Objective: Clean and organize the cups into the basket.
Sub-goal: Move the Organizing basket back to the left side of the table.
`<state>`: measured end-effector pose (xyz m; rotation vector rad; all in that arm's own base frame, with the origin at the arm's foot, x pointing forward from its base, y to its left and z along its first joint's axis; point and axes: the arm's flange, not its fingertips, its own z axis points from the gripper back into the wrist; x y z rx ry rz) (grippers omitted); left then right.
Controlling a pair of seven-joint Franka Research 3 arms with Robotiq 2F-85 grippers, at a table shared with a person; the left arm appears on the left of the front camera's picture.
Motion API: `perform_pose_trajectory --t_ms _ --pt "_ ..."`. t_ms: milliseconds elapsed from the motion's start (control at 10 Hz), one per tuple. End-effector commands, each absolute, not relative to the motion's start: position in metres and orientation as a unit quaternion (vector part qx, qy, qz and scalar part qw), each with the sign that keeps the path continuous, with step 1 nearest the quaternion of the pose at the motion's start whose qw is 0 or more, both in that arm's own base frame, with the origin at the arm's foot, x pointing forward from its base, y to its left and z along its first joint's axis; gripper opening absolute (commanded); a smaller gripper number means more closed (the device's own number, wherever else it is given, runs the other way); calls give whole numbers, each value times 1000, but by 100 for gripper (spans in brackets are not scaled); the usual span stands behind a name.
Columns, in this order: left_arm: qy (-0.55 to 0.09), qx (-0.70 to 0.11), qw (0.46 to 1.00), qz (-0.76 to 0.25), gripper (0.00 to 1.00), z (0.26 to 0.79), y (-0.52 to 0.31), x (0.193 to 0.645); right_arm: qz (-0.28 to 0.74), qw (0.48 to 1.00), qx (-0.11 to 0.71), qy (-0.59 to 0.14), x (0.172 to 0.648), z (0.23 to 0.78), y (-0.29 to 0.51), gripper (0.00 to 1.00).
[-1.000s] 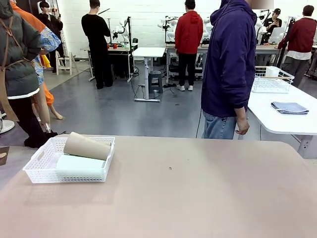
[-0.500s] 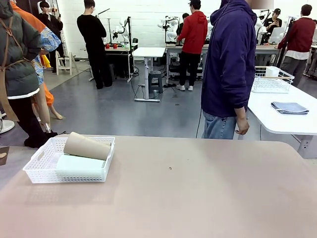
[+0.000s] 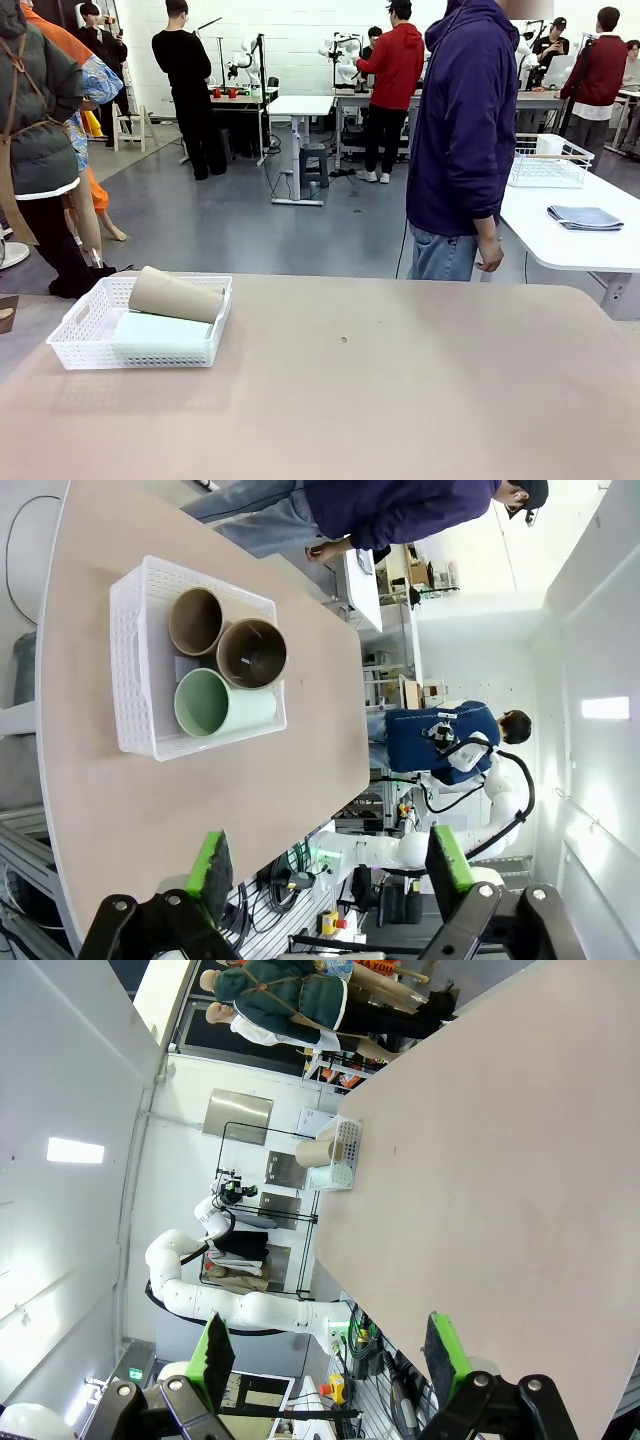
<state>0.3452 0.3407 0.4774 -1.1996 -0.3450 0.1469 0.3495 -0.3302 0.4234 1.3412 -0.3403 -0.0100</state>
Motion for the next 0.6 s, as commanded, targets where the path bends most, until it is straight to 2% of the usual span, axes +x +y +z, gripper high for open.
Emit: perform_pose_trajectory --t_ms 0,500 --pt "-160 -564 808 66 100 480 344 343 -5 772 616 -153 348 425 -329 100" --pt "-160 -564 808 66 100 480 344 343 -5 772 616 -153 348 425 -329 100"
